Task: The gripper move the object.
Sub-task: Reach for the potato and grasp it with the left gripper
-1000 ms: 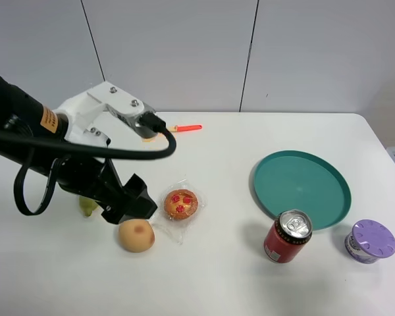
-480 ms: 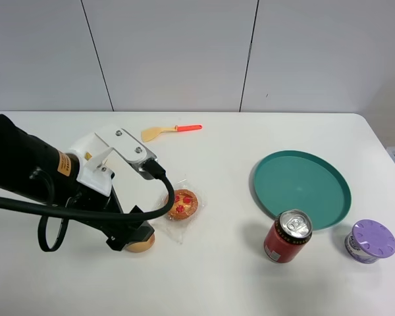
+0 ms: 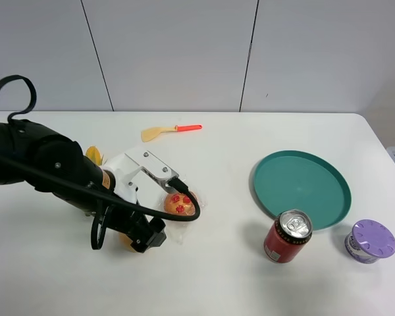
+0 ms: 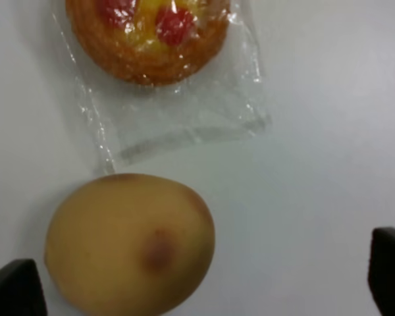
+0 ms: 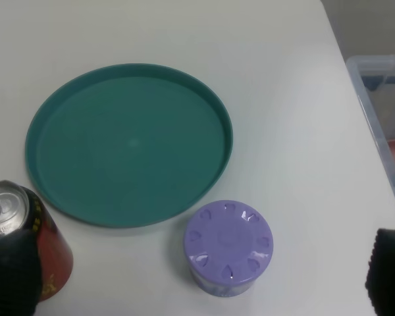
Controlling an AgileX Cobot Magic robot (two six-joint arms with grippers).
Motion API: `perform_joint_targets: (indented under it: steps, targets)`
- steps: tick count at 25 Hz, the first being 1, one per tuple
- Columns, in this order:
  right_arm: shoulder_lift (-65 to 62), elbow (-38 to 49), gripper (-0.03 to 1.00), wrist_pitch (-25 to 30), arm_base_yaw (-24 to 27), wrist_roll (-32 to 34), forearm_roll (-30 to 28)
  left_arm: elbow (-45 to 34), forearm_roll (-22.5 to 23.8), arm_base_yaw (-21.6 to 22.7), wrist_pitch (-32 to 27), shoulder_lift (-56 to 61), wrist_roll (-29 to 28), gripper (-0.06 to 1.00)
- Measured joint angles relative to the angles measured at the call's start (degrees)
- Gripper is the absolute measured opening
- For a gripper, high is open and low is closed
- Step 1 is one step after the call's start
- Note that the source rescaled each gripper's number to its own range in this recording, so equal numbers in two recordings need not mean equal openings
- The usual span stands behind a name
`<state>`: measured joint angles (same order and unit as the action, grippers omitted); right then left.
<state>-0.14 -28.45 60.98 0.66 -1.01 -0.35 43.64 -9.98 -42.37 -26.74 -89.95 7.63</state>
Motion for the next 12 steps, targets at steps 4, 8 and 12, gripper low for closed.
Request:
perform_joint_targets:
  steps: [4,8,12]
  targets:
    - [0.00,0.00,1.00,0.00,0.00,0.00,0.00,0.00,0.44,0.00,0.24,-2.90,0.00,1.00]
    - [0.00,0.00,1.00,0.00,0.00,0.00,0.00,0.00,1.50,0.00,1.32,-5.07,0.00,1.00]
    - [0.00,0.00,1.00,0.00,0.00,0.00,0.00,0.00,2.47,0.00,2.94,-6.70,0.04,1.00]
